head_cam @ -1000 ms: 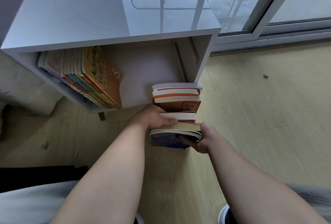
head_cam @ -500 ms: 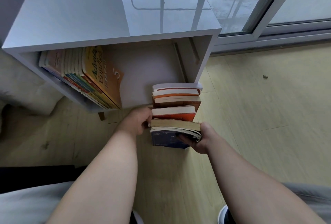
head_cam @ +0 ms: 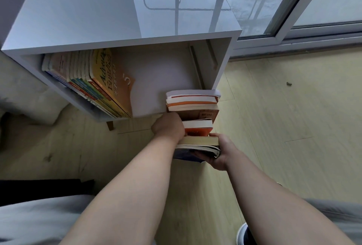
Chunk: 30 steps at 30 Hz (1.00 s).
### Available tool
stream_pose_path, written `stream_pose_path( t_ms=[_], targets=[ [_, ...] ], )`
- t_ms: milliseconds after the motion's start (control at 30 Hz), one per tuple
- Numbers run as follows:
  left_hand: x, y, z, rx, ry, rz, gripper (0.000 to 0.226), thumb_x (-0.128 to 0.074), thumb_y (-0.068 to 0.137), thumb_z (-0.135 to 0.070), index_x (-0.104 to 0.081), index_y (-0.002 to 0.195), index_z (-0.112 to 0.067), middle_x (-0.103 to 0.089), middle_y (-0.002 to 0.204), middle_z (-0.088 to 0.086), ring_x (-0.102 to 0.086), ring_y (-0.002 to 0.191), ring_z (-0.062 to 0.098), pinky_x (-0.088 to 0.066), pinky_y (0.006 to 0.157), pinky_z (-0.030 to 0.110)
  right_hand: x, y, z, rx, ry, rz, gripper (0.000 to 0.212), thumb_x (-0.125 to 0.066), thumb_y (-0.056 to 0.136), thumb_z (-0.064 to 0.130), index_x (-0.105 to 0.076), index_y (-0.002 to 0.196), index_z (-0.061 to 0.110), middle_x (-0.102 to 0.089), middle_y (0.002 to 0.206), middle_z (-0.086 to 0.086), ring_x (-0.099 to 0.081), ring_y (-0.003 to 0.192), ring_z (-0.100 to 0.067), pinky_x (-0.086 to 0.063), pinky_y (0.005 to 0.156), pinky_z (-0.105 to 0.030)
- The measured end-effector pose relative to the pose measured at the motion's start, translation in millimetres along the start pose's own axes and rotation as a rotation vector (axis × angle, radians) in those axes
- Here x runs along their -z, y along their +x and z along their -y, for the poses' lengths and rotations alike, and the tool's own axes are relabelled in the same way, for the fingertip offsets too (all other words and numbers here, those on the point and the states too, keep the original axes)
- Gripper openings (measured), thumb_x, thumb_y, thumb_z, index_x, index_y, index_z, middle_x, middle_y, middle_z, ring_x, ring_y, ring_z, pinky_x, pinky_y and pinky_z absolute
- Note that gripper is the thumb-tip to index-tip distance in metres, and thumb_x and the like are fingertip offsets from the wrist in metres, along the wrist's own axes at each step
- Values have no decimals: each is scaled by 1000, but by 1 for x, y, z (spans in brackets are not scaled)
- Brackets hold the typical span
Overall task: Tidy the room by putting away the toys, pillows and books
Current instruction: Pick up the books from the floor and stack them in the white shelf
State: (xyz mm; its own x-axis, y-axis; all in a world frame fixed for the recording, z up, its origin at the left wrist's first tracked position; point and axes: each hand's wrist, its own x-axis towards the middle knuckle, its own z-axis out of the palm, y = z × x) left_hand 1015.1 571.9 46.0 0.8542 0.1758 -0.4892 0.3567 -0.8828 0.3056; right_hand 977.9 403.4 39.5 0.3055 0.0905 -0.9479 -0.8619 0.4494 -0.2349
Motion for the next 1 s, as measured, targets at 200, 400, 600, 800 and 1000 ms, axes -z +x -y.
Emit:
stream_pose_path(
  t_ms=[200, 400, 600, 800, 1000],
  targets=[
    [2, -7, 0, -186, 125, 24, 9, -65, 94, -29, -68, 103, -27, -66, 97, -3, -63, 90, 18, -56, 87, 40, 5, -3, 0, -47, -45, -16, 24, -64, 94, 18, -69, 112, 2, -75, 94, -26, -76, 81, -41, -64, 60, -48],
    [68, -24, -3, -219, 152, -62, 15, -68, 93, -33, -67, 108, -30, -66, 102, -6, -62, 92, 18, -54, 82, 33, 1, 1, 9, -42, -68, -40, 24, -68, 89, 16, -73, 109, 3, -76, 94, -21, -76, 77, -37, -63, 54, -44],
    [130, -72, -6, -171, 170, -203, 39, -75, 90, -27, -62, 127, -28, -66, 117, 4, -65, 97, 24, -58, 82, 40, 1, 8, 8, -9, -110, -120, 34, -44, 98, 17, -73, 112, 7, -77, 89, -17, -76, 66, -32, -53, 37, -28],
    [165, -136, 2, -148, 91, -205, 37, -74, 91, -22, -63, 125, -31, -66, 115, 0, -66, 99, 24, -60, 87, 47, 3, 13, 6, 25, -172, -183, 43, -36, 96, 19, -72, 118, 8, -76, 95, -17, -68, 46, -20, -47, 34, -19],
    [189, -185, 6, -153, 34, -208, 40, -73, 92, -22, -64, 130, -31, -67, 118, -2, -66, 102, 23, -60, 88, 46, 4, 12, -2, 36, -134, -179, 43, -35, 99, 22, -73, 116, 13, -76, 83, -15, -64, 40, -17, -43, 33, -16]
  ],
)
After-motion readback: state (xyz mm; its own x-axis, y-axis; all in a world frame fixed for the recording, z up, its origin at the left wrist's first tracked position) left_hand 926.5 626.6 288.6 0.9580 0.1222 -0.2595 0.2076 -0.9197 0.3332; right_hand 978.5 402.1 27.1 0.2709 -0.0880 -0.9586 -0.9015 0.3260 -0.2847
